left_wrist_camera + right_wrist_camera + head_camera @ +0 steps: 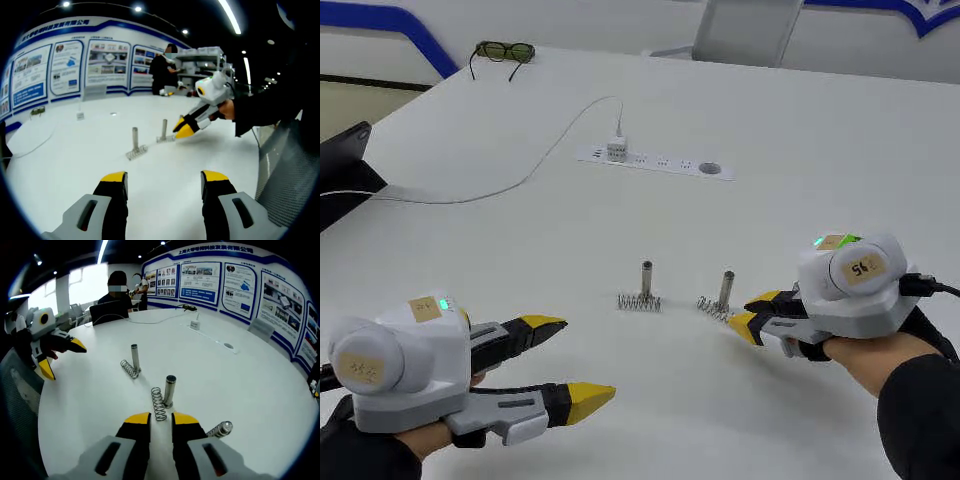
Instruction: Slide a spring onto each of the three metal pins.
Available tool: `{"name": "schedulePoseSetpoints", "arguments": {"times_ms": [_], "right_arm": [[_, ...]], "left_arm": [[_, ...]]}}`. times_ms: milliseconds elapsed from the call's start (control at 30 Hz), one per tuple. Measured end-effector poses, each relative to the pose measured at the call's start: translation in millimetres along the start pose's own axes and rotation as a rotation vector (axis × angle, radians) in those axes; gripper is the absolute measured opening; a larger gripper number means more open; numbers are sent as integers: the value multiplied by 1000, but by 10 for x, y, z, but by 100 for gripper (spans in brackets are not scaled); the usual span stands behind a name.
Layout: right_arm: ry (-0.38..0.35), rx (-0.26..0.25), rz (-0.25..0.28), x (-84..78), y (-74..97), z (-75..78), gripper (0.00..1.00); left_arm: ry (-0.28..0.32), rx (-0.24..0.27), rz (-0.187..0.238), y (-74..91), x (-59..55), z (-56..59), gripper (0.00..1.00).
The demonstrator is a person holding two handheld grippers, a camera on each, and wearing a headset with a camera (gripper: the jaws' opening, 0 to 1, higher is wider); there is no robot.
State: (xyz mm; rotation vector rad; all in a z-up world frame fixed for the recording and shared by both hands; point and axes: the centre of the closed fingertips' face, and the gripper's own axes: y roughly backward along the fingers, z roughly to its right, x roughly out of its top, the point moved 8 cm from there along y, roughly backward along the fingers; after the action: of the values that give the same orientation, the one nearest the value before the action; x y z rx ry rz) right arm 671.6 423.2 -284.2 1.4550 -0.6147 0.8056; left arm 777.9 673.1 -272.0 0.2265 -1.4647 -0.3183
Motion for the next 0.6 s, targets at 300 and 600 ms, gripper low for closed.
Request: {"name": "schedulePoseSetpoints", "arguments": {"times_ms": [300, 600], "right_arm": [[-17, 14, -9, -46, -64, -3, 17], [-30, 23, -10, -63, -99, 0, 17]], "left_arm": [[4, 2, -5, -2, -7, 2, 60], [7, 4, -8, -3, -9, -1, 59]]}}
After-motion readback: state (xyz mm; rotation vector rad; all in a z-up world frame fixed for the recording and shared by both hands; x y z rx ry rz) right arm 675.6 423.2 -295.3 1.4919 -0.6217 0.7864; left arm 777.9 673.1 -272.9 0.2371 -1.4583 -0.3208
